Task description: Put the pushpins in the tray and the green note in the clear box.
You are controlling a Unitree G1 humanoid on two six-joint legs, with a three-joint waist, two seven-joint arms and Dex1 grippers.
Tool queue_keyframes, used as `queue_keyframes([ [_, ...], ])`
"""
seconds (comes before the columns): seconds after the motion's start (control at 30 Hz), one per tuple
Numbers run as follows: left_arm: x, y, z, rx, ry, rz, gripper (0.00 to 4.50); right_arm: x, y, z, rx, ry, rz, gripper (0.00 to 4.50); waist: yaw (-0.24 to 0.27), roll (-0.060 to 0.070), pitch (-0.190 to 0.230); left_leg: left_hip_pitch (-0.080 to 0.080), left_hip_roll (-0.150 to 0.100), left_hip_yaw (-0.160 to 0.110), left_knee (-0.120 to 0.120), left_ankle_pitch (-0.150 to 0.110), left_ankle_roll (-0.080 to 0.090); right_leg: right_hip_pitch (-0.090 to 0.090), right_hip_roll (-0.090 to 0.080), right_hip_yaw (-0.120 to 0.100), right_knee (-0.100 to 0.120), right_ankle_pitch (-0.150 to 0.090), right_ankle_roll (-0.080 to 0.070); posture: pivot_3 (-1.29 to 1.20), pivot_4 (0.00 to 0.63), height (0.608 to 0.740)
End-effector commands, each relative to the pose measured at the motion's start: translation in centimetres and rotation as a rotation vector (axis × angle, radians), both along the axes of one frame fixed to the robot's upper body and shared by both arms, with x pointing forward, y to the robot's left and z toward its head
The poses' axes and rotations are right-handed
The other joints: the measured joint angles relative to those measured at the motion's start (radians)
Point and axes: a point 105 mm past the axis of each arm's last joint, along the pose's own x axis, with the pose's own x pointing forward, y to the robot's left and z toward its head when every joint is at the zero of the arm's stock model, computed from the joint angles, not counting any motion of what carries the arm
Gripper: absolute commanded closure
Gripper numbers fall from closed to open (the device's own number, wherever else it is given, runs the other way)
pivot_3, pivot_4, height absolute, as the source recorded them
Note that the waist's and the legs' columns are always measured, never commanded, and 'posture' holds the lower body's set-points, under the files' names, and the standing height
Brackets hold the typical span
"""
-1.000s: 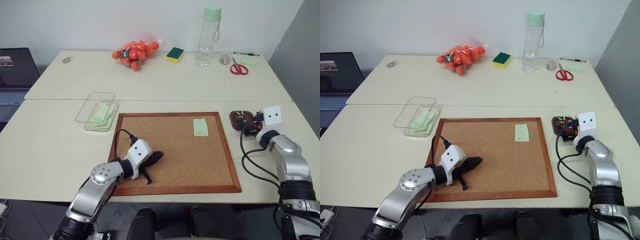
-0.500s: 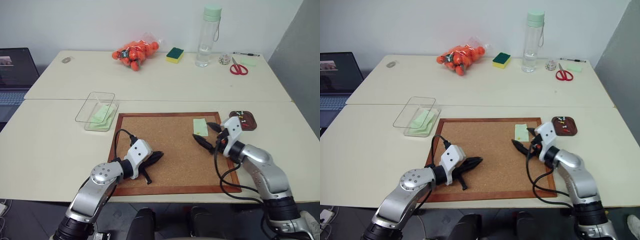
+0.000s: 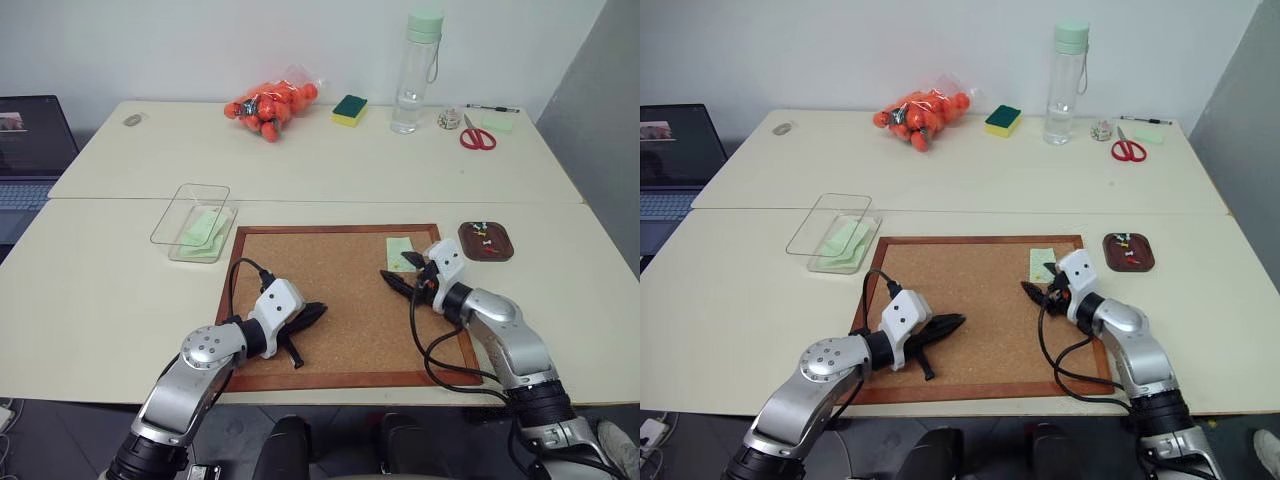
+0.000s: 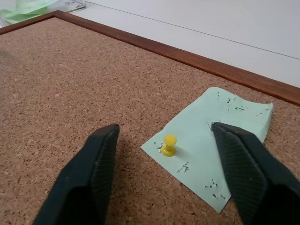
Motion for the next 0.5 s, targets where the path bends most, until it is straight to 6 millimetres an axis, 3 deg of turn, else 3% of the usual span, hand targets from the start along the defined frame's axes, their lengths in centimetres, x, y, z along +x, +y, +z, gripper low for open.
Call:
queue_keyframes([
  [0.03, -0.34, 0.03, -0.55, 0.020, 0.020, -0.003, 4.50, 0.40, -0.14, 0.51, -0.037, -0.061, -0.004, 2.24, 0.000, 0.000, 0.000, 0.000, 0.000, 0.000, 0.000, 0.000, 0.000, 0.000, 0.000, 0.000, 0.000, 0.000, 0.000, 0.00, 0.150, 0.740],
  [0.37, -0.38, 0.04, -0.51, 0.021, 0.020, -0.003, 4.50, 0.39, -0.18, 0.77, -0.114, -0.162, 0.034, 4.32, 0.000, 0.000, 0.000, 0.000, 0.000, 0.000, 0.000, 0.000, 0.000, 0.000, 0.000, 0.000, 0.000, 0.000, 0.000, 0.00, 0.150, 0.740],
  [0.5, -0.42, 0.07, -0.58, 0.022, 0.021, -0.003, 4.50, 0.02, 0.07, 0.88, -0.119, -0.188, 0.062, 4.44, 0.000, 0.000, 0.000, 0.000, 0.000, 0.000, 0.000, 0.000, 0.000, 0.000, 0.000, 0.000, 0.000, 0.000, 0.000, 0.00, 0.150, 0.740],
])
